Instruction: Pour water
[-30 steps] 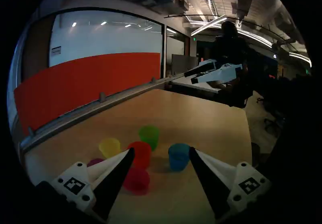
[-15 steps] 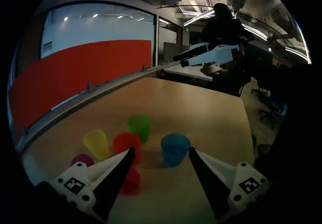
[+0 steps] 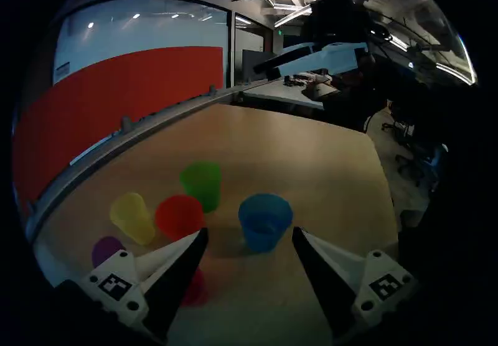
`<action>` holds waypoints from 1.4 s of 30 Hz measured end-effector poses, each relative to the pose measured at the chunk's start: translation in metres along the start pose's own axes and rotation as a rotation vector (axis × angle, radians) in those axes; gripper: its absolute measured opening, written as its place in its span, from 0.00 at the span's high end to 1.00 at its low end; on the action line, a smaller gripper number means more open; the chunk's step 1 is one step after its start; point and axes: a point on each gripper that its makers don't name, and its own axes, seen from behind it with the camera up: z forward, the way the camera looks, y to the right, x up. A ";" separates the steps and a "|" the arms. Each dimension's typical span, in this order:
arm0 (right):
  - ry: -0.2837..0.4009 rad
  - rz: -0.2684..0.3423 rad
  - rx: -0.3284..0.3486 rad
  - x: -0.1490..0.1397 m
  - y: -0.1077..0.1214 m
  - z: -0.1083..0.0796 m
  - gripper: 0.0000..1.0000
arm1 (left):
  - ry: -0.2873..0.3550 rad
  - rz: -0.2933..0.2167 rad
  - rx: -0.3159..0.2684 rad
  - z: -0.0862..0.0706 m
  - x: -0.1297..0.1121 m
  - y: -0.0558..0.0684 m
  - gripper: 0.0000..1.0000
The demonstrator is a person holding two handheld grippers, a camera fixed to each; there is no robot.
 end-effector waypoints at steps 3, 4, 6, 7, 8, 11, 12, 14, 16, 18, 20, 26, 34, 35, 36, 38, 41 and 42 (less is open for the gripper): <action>-0.004 0.002 -0.002 -0.001 0.002 0.002 0.00 | -0.013 0.003 -0.007 0.007 -0.004 0.002 0.00; -0.005 0.003 -0.002 -0.002 0.002 0.003 0.00 | -0.018 0.004 -0.009 0.009 -0.005 0.002 0.00; -0.008 0.006 -0.002 -0.003 0.003 0.004 0.00 | -0.028 0.005 -0.011 0.014 -0.007 0.003 0.00; -0.009 0.007 -0.002 -0.003 0.004 0.004 0.00 | -0.032 0.005 -0.013 0.016 -0.008 0.003 0.00; -0.009 0.008 -0.001 -0.003 0.004 0.005 0.00 | -0.037 0.005 -0.015 0.018 -0.009 0.003 0.00; -0.012 0.008 -0.002 -0.004 0.005 0.006 0.00 | -0.050 0.003 -0.019 0.025 -0.013 0.004 0.00; -0.013 0.008 -0.002 -0.004 0.005 0.007 0.00 | -0.054 0.003 -0.021 0.027 -0.013 0.004 0.00; -0.015 0.007 -0.002 -0.004 0.006 0.008 0.00 | -0.059 0.003 -0.022 0.031 -0.015 0.005 0.00; -0.017 0.006 -0.002 -0.005 0.006 0.009 0.00 | -0.067 0.005 -0.025 0.035 -0.017 0.007 0.00; -0.019 0.006 -0.001 -0.005 0.007 0.010 0.00 | -0.076 0.008 -0.028 0.039 -0.019 0.009 0.00; -0.020 0.006 0.000 -0.005 0.007 0.011 0.00 | -0.085 0.011 -0.032 0.044 -0.021 0.011 0.00; -0.021 0.006 0.000 -0.005 0.008 0.013 0.00 | -0.091 0.004 -0.042 0.057 -0.022 0.018 0.00; -0.023 0.010 -0.003 -0.007 0.011 0.013 0.00 | -0.094 0.009 -0.051 0.071 -0.021 0.023 0.00; -0.023 0.010 -0.004 -0.007 0.012 0.013 0.00 | -0.094 0.011 -0.051 0.072 -0.020 0.023 0.00; -0.023 0.010 -0.005 -0.007 0.012 0.013 0.00 | -0.095 0.011 -0.052 0.074 -0.020 0.024 0.00; -0.023 0.010 -0.006 -0.007 0.013 0.013 0.00 | -0.097 0.012 -0.055 0.078 -0.021 0.025 0.00; -0.024 0.010 -0.009 -0.008 0.015 0.013 0.00 | -0.099 0.012 -0.055 0.083 -0.023 0.026 0.00; -0.024 0.010 -0.010 -0.009 0.016 0.013 0.00 | -0.099 0.012 -0.055 0.085 -0.023 0.026 0.00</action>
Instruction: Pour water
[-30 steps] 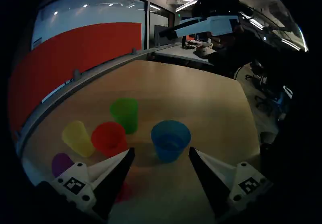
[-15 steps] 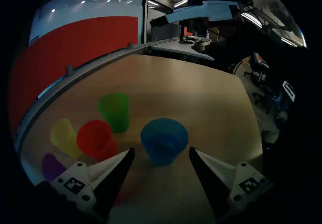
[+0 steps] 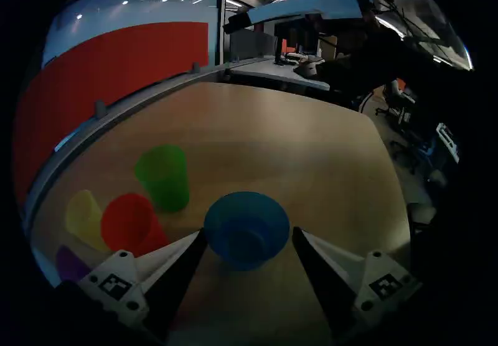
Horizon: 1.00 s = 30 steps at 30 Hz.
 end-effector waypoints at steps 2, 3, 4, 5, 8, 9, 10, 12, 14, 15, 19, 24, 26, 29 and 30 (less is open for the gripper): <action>-0.002 0.000 -0.002 -0.001 0.001 0.000 0.00 | 0.001 -0.001 0.001 0.003 0.000 -0.001 0.00; -0.003 0.001 -0.003 -0.002 0.002 0.000 0.00 | 0.001 -0.001 0.002 0.004 0.000 -0.001 0.00; -0.003 0.001 -0.003 -0.002 0.002 0.000 0.00 | 0.000 -0.002 0.003 0.005 0.000 -0.001 0.00; -0.004 0.001 -0.004 -0.003 0.003 0.000 0.00 | 0.000 -0.002 0.004 0.006 0.000 -0.002 0.00; -0.004 0.003 -0.004 -0.003 0.003 0.000 0.00 | 0.001 -0.007 0.008 0.009 0.000 -0.004 0.00; -0.004 0.004 -0.004 -0.004 0.003 0.000 0.00 | 0.001 -0.008 0.010 0.010 0.000 -0.004 0.00; -0.004 0.005 -0.005 -0.004 0.004 0.000 0.00 | 0.000 -0.010 0.012 0.010 0.000 -0.005 0.00; -0.004 0.006 -0.005 -0.004 0.004 0.000 0.00 | -0.001 -0.014 0.017 0.012 0.000 -0.006 0.00; -0.004 0.007 -0.006 -0.003 0.005 0.001 0.00 | -0.001 -0.020 0.025 0.013 0.000 -0.008 0.00; -0.004 0.007 -0.006 -0.003 0.005 0.001 0.00 | -0.001 -0.025 0.026 0.013 0.000 -0.009 0.00; -0.005 0.007 -0.005 -0.004 0.005 0.002 0.00 | 0.003 -0.041 0.018 0.014 0.000 -0.007 0.05; -0.006 0.007 -0.006 -0.004 0.005 0.002 0.00 | 0.009 -0.045 0.017 0.014 0.001 -0.005 0.12; -0.006 0.008 -0.006 -0.005 0.005 0.002 0.00 | 0.010 -0.043 0.018 0.014 0.001 -0.005 0.12; -0.005 0.009 -0.007 -0.004 0.006 0.001 0.00 | 0.010 -0.043 0.018 0.013 0.001 -0.005 0.13; -0.004 0.009 -0.007 -0.004 0.006 0.001 0.00 | 0.010 -0.042 0.018 0.013 0.001 -0.005 0.13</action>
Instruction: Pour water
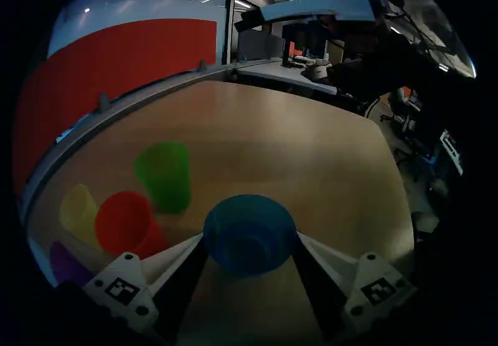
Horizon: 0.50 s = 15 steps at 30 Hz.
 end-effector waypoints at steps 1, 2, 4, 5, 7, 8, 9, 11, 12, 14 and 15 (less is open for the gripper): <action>0.001 0.000 0.000 0.000 0.000 0.000 0.00 | 0.001 0.001 0.000 0.000 0.000 0.000 0.13; 0.001 0.000 -0.001 0.000 0.000 0.000 0.00 | 0.001 0.001 -0.001 -0.001 0.000 0.001 0.13; 0.001 0.000 -0.001 0.000 0.000 0.000 0.00 | 0.003 0.004 -0.002 -0.002 0.000 0.002 0.13; 0.001 0.000 -0.002 0.000 0.000 0.000 0.00 | 0.003 0.005 -0.003 -0.002 0.000 0.003 0.13; 0.002 0.000 -0.002 0.000 0.000 0.000 0.00 | 0.008 0.008 -0.005 -0.004 0.001 0.004 0.13; 0.002 0.000 -0.002 0.000 0.000 0.000 0.00 | 0.010 0.009 -0.005 -0.004 0.002 0.005 0.13; 0.002 0.000 -0.002 0.000 0.000 0.000 0.00 | 0.012 0.012 -0.004 -0.005 0.003 0.006 0.13; 0.004 0.000 -0.002 0.001 0.000 0.000 0.00 | 0.018 0.017 -0.001 -0.008 0.004 0.006 0.13; 0.005 0.000 -0.002 0.001 -0.001 -0.001 0.00 | 0.022 0.019 0.000 -0.009 0.005 0.006 0.13; 0.006 -0.001 -0.002 0.001 -0.001 -0.001 0.00 | 0.031 0.021 0.004 -0.013 0.008 0.006 0.13; 0.007 -0.002 -0.003 0.001 -0.001 -0.001 0.00 | 0.036 0.021 0.005 -0.015 0.010 0.006 0.13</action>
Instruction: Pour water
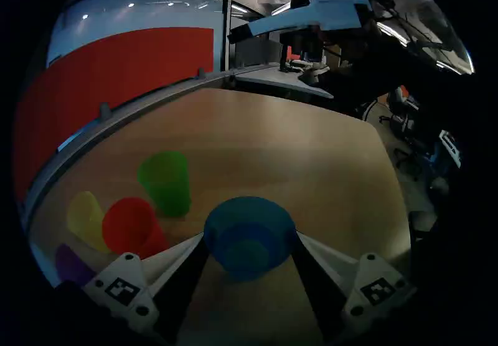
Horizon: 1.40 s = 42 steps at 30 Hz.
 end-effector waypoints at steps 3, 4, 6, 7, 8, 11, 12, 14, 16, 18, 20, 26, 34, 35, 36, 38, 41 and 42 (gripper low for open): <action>0.002 -0.004 -0.002 0.001 0.000 -0.001 0.00 | 0.018 -0.004 0.004 -0.007 0.006 0.000 0.13; 0.004 -0.005 -0.003 0.001 0.000 -0.001 0.00 | 0.024 -0.008 0.006 -0.010 0.007 -0.001 0.13; 0.006 -0.007 -0.004 0.002 0.000 -0.001 0.00 | 0.035 -0.014 0.011 -0.015 0.010 -0.002 0.13; 0.007 -0.008 -0.004 0.002 0.000 -0.001 0.00 | 0.042 -0.018 0.016 -0.018 0.012 -0.003 0.13; 0.008 -0.009 -0.005 0.003 0.000 -0.001 0.00 | 0.048 -0.021 0.021 -0.020 0.013 -0.004 0.13; 0.010 -0.012 -0.007 0.003 0.000 -0.001 0.00 | 0.070 -0.028 0.039 -0.029 0.019 -0.010 0.13; 0.010 -0.014 -0.008 0.003 0.001 -0.001 0.00 | 0.078 -0.030 0.045 -0.033 0.021 -0.012 0.13; 0.011 -0.017 -0.011 0.003 0.001 -0.001 0.00 | 0.093 -0.032 0.058 -0.040 0.025 -0.016 0.13; 0.010 -0.019 -0.012 0.002 0.002 -0.001 0.00 | 0.107 -0.033 0.073 -0.048 0.029 -0.022 0.13; 0.009 -0.020 -0.013 0.002 0.002 0.000 0.00 | 0.119 -0.033 0.089 -0.055 0.033 -0.027 0.13; 0.009 -0.022 -0.012 0.002 0.002 0.001 0.00 | 0.133 -0.034 0.107 -0.064 0.038 -0.034 0.13; 0.003 -0.032 -0.014 -0.001 0.001 0.004 0.00 | 0.177 -0.038 0.163 -0.090 0.054 -0.057 0.13; -0.005 -0.038 -0.006 -0.005 -0.003 0.012 0.00 | 0.226 -0.039 0.219 -0.120 0.070 -0.079 0.13; -0.006 -0.038 -0.005 -0.006 -0.003 0.013 0.00 | 0.232 -0.037 0.224 -0.123 0.072 -0.081 0.13; -0.007 -0.038 -0.003 -0.006 -0.003 0.014 0.00 | 0.238 -0.035 0.230 -0.127 0.074 -0.083 0.13; -0.010 -0.039 -0.001 -0.008 -0.004 0.016 0.00 | 0.252 -0.031 0.242 -0.135 0.078 -0.086 0.13; -0.017 -0.043 0.003 -0.011 -0.005 0.021 0.00 | 0.275 -0.027 0.258 -0.147 0.086 -0.091 0.13; -0.019 -0.044 0.004 -0.012 -0.006 0.022 0.00 | 0.282 -0.026 0.263 -0.151 0.089 -0.093 0.13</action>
